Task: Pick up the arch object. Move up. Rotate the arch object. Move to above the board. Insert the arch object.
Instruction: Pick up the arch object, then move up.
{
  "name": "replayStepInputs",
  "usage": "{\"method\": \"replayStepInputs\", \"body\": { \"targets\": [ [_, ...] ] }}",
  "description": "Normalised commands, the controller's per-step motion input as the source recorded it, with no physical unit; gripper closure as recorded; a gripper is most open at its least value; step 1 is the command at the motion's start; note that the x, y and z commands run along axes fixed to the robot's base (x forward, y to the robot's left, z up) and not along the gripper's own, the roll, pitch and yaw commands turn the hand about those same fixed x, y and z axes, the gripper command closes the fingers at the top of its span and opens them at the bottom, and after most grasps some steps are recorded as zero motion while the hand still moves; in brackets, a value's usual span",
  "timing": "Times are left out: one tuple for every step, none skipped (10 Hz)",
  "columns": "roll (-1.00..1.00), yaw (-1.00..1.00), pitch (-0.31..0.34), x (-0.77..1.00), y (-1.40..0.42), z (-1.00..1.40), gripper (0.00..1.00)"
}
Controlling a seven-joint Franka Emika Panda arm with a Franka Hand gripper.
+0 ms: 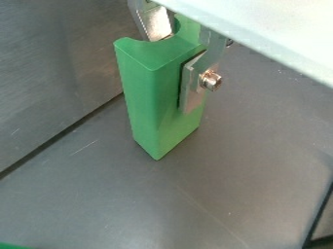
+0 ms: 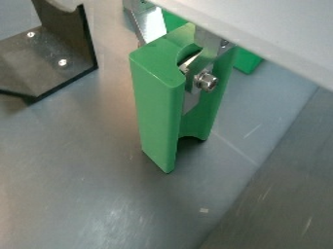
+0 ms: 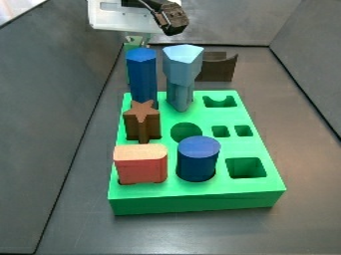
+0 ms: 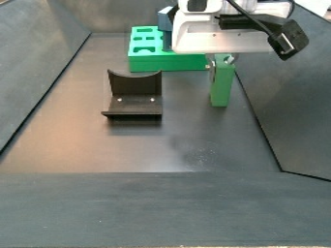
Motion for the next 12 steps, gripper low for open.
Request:
{"method": "replayStepInputs", "body": {
  "targets": [
    [0.0, 0.0, 0.0, 0.0, 0.0, 0.0, 1.0],
    [0.0, 0.0, 0.0, 0.0, 0.0, 0.0, 1.0],
    [0.0, 0.0, 0.0, 0.0, 0.0, 0.0, 1.0],
    [0.0, 0.0, 0.0, 0.0, 0.0, 0.0, 1.0],
    [0.0, 0.0, 0.0, 0.0, 0.0, 0.0, 1.0],
    [0.0, 0.0, 0.0, 0.0, 0.0, 0.0, 1.0],
    [0.0, 0.0, 0.0, 0.0, 0.0, 0.0, 1.0],
    [0.0, 0.0, 0.0, 0.0, 0.0, 0.83, 1.0],
    [0.0, 0.03, -0.005, 0.03, 0.01, 0.83, 1.0],
    [-0.01, 0.03, 0.016, 0.01, 0.0, 0.75, 1.0],
    [-0.02, 0.03, 0.022, 0.0, -0.01, 0.58, 1.0],
    [-0.03, 0.03, 0.025, -0.01, -0.01, 0.43, 1.0]
  ]
}}
